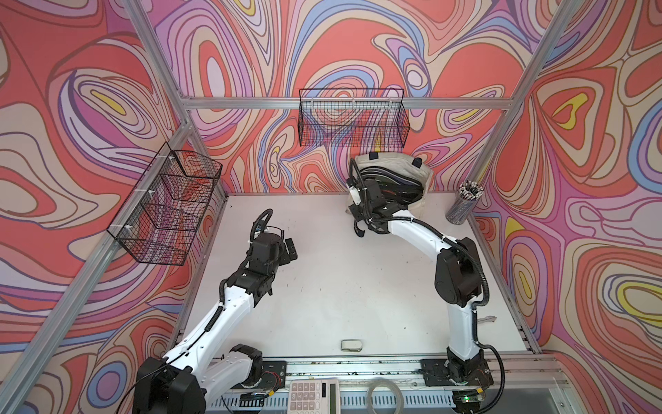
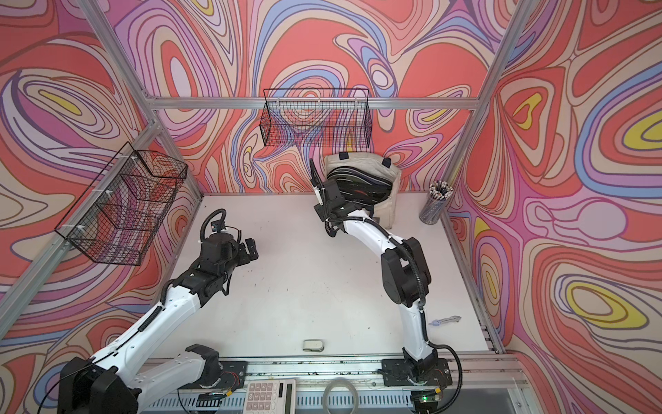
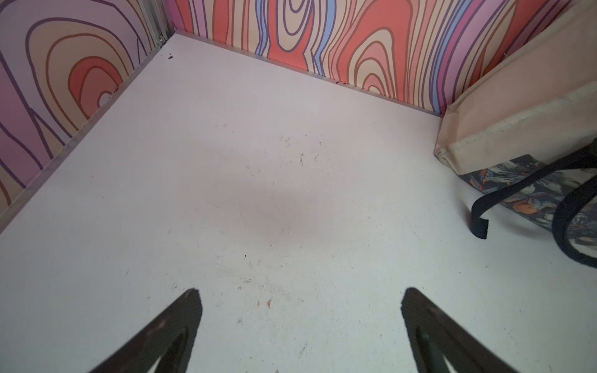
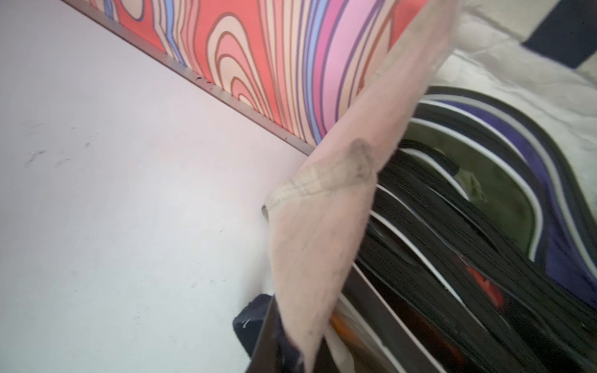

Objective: Remove the ping pong set from the canvas bag
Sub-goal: Move the canvas bag to the center of the board.

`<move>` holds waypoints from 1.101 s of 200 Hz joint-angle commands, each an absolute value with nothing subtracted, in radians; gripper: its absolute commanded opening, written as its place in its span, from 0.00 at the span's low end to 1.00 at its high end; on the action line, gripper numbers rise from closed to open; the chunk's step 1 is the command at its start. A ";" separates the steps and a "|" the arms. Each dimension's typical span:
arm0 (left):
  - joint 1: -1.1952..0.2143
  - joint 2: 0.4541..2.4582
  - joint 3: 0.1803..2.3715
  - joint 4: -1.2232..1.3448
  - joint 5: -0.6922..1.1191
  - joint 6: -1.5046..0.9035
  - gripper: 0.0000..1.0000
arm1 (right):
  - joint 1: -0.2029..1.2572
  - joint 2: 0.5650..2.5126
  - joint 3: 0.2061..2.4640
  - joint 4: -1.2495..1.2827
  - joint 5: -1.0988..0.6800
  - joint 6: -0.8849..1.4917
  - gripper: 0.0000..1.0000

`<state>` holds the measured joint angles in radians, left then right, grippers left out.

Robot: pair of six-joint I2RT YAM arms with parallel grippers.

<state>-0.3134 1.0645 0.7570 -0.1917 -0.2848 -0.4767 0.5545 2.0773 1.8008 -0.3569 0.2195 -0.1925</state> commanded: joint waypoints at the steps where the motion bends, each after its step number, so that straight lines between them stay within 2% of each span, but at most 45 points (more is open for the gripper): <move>1: -0.316 1.056 0.806 -0.219 -0.325 -0.503 1.00 | 0.665 2.005 1.852 -0.344 0.115 -0.150 0.00; 71: -0.309 1.068 0.848 -0.242 -0.340 -0.518 1.00 | 0.836 2.160 2.105 -0.424 0.091 -0.063 0.00; 106: -0.292 1.060 0.855 -0.257 -0.363 -0.520 1.00 | 0.864 2.238 2.208 -0.435 0.097 -0.025 0.00; 113: -0.286 1.055 0.851 -0.257 -0.368 -0.526 1.00 | 0.864 2.239 2.205 -0.434 0.108 -0.020 0.14; 133: -0.261 1.041 0.849 -0.301 -0.365 -0.547 1.00 | 0.864 2.206 2.163 -0.415 0.135 -0.030 0.39; 156: -0.250 1.013 0.851 -0.321 -0.375 -0.549 1.00 | 0.861 2.146 2.132 -0.410 0.204 -0.068 0.73; 163: -0.249 1.006 0.853 -0.326 -0.380 -0.556 1.00 | 0.861 2.136 2.136 -0.418 0.220 -0.076 0.80; 193: -0.248 0.998 0.877 -0.364 -0.321 -0.602 1.00 | 0.844 2.078 2.155 -0.473 0.265 -0.094 0.92; 220: -0.249 1.026 0.917 -0.428 -0.225 -0.664 1.00 | 0.815 2.022 2.149 -0.529 0.311 -0.090 0.94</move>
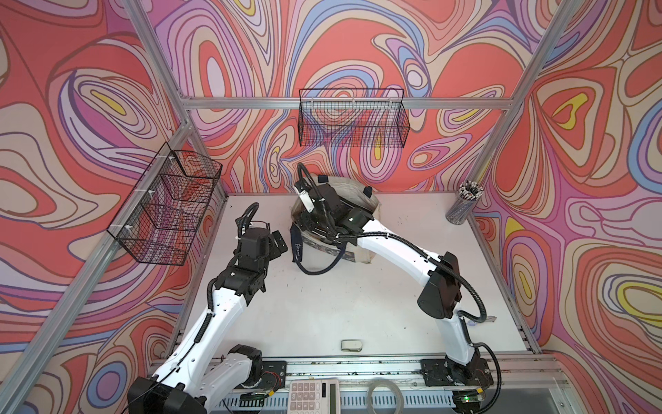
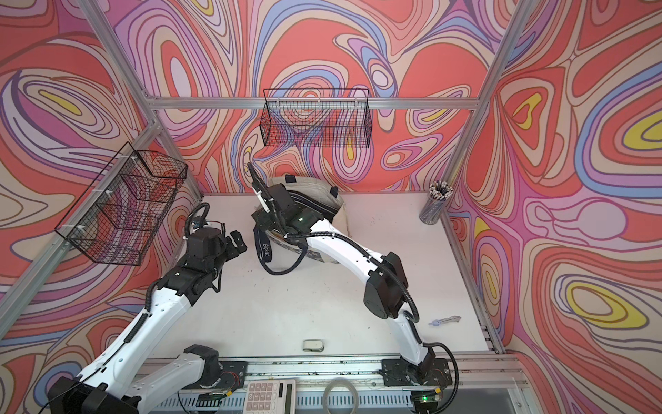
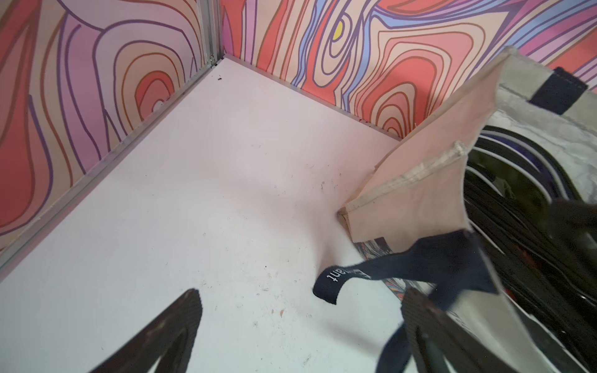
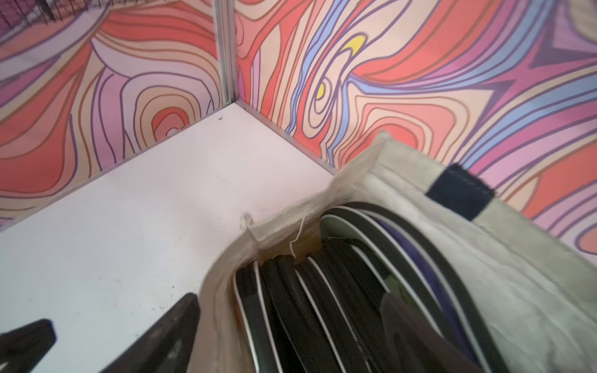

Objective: Remove the ping pong set from the canvas bag
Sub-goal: Move the canvas bag to the center of the board.

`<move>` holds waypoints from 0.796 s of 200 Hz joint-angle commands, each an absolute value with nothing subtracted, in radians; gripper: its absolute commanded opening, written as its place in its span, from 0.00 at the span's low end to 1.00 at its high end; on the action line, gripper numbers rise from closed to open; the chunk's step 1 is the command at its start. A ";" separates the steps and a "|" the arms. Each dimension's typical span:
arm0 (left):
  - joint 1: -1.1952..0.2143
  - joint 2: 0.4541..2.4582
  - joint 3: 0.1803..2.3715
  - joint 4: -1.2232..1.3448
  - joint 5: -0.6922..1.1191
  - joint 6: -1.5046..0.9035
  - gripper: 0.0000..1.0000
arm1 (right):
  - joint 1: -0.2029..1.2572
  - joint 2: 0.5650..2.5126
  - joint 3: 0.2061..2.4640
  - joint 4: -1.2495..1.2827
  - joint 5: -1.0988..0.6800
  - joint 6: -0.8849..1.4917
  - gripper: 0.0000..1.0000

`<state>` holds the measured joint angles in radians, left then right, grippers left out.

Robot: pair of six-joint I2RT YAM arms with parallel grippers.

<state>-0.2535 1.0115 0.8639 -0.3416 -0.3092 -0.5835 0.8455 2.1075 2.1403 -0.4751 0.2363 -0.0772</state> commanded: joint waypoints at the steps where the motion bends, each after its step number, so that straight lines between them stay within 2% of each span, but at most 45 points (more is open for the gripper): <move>1: -0.250 1.027 0.919 -0.431 -0.221 -0.667 1.00 | 0.813 2.020 2.149 -0.533 0.312 -0.089 0.94; 22: -0.273 1.029 0.934 -0.434 -0.161 -0.719 1.00 | 0.761 1.981 2.135 -0.595 0.327 -0.059 0.95; 86: -0.407 1.052 1.002 -0.456 -0.191 -0.847 1.00 | 0.612 1.790 1.901 -0.633 0.360 0.034 0.94; 159: -0.455 1.106 0.906 -0.299 -0.196 -0.969 1.00 | 0.501 1.799 1.807 -0.566 0.296 0.117 0.90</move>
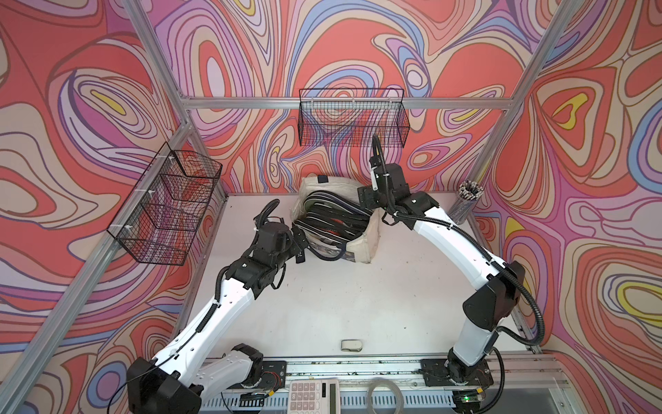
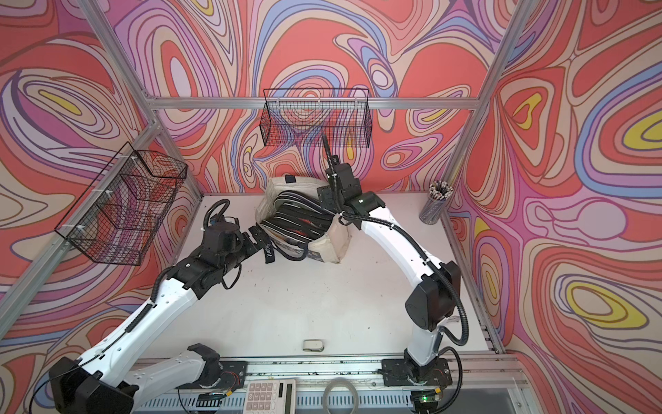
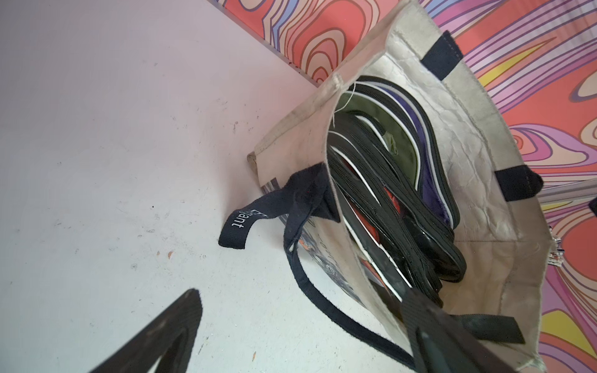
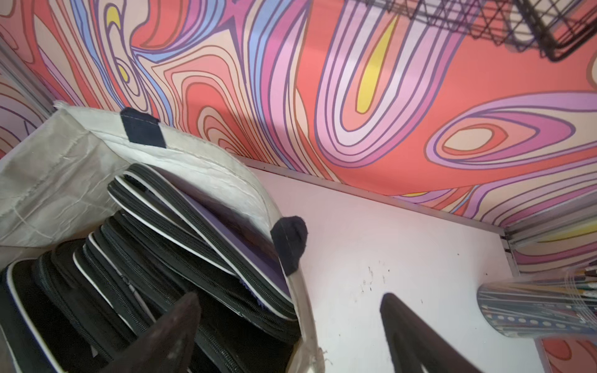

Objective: Remove the ping pong set from the canvas bag
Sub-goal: Move the canvas bag to the center of the board.

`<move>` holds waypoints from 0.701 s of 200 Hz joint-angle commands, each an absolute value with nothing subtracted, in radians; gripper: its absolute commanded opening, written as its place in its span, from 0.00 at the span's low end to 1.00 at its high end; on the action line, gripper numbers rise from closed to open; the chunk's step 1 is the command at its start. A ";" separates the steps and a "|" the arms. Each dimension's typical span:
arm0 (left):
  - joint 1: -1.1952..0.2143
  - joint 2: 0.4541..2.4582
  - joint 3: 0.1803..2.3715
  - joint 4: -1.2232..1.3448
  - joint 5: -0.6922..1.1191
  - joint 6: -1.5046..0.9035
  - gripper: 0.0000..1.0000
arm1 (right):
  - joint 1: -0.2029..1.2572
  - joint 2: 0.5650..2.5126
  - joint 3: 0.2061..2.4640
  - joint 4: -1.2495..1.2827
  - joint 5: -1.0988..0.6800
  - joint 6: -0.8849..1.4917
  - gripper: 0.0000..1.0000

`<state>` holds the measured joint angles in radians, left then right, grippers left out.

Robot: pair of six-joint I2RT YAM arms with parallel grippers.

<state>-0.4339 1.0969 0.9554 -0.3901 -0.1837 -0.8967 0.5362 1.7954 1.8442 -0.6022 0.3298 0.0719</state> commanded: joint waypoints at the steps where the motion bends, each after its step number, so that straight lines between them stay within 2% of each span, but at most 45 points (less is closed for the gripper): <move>1: -0.455 1.108 0.902 -0.294 -0.194 -0.972 1.00 | 0.498 1.799 1.805 -0.564 0.295 0.119 0.89; 64: -0.471 1.139 0.862 -0.159 -0.240 -1.026 1.00 | 0.443 1.856 1.794 -0.513 0.231 0.135 0.83; 86: -0.474 1.174 0.866 -0.126 -0.242 -1.040 0.98 | 0.439 1.883 1.793 -0.504 0.223 0.135 0.77; 127: -0.474 1.244 0.867 -0.074 -0.229 -1.057 0.84 | 0.433 1.918 1.784 -0.490 0.202 0.138 0.64; 137: -0.475 1.257 0.867 -0.060 -0.225 -1.056 0.79 | 0.432 1.924 1.786 -0.491 0.200 0.138 0.56; 140: -0.475 1.259 0.868 -0.055 -0.223 -1.056 0.76 | 0.433 1.925 1.785 -0.492 0.197 0.138 0.50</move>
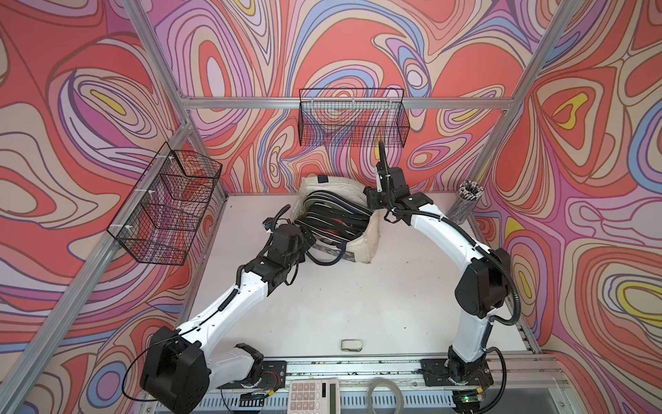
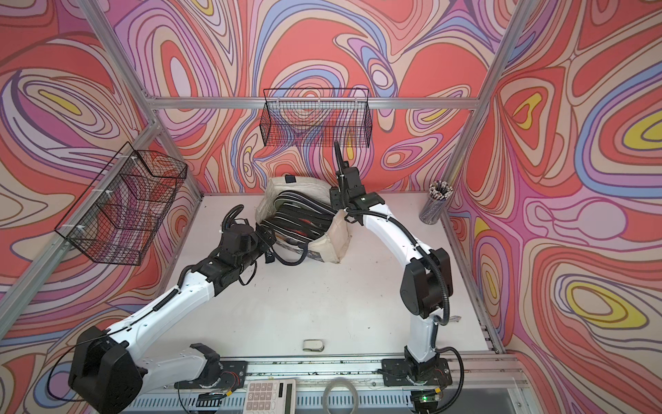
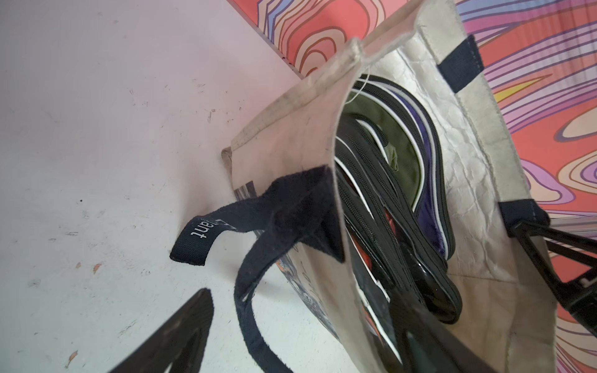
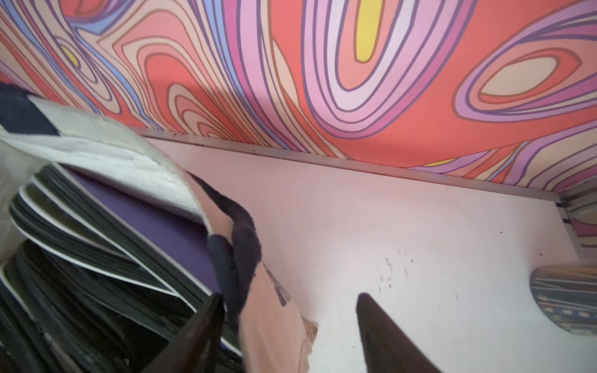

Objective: Remove the ping pong set from the canvas bag
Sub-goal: Move the canvas bag to the center of the board.

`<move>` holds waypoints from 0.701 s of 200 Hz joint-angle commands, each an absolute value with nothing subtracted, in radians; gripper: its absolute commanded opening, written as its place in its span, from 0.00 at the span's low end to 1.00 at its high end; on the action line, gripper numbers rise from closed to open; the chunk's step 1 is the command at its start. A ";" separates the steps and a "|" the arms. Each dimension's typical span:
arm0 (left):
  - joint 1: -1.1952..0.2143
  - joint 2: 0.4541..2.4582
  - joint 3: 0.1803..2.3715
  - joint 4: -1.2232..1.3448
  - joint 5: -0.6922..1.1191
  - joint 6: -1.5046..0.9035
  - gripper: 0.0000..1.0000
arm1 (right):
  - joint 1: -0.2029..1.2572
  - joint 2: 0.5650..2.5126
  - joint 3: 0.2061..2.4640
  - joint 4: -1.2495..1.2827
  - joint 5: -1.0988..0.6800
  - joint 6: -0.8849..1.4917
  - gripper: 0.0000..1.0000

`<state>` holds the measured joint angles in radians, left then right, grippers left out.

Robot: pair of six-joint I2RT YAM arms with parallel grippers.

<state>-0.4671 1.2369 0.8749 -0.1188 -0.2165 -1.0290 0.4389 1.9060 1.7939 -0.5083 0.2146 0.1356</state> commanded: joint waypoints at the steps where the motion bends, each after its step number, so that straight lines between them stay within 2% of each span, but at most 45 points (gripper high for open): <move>1: -0.474 1.260 0.868 -0.054 -0.223 -1.056 0.75 | 0.433 1.926 1.785 -0.492 0.196 0.138 0.48; 4: -0.475 1.263 0.867 -0.050 -0.222 -1.055 0.71 | 0.431 1.926 1.784 -0.492 0.195 0.138 0.42; 5: -0.475 1.264 0.868 -0.048 -0.221 -1.055 0.69 | 0.432 1.926 1.784 -0.492 0.194 0.138 0.36; 9: -0.475 1.268 0.866 -0.044 -0.221 -1.055 0.62 | 0.433 1.925 1.783 -0.492 0.191 0.139 0.21; 10: -0.474 1.269 0.866 -0.043 -0.222 -1.055 0.60 | 0.433 1.925 1.783 -0.492 0.191 0.139 0.21; 11: -0.474 1.270 0.866 -0.043 -0.221 -1.054 0.58 | 0.433 1.925 1.782 -0.492 0.192 0.139 0.13; 15: -0.475 1.273 0.866 -0.036 -0.221 -1.053 0.43 | 0.432 1.922 1.781 -0.493 0.188 0.140 0.00; 23: -0.474 1.278 0.871 -0.037 -0.224 -1.050 0.08 | 0.431 1.918 1.776 -0.498 0.179 0.143 0.00; 26: -0.475 1.280 0.874 -0.040 -0.226 -1.049 0.00 | 0.432 1.915 1.773 -0.498 0.177 0.144 0.00; 64: -0.462 1.289 0.912 -0.083 -0.234 -1.019 0.00 | 0.432 1.829 1.662 -0.488 0.139 0.167 0.00; 94: -0.399 1.267 0.922 -0.126 -0.198 -1.010 0.00 | 0.449 1.719 1.538 -0.477 0.090 0.202 0.00; 140: -0.275 1.281 0.943 -0.126 -0.098 -0.960 0.00 | 0.589 1.636 1.444 -0.497 0.122 0.260 0.00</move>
<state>-0.3382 1.2797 0.9009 -0.1081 -0.1127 -0.9985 0.5121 1.6684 1.4761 -0.4393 0.1135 0.2123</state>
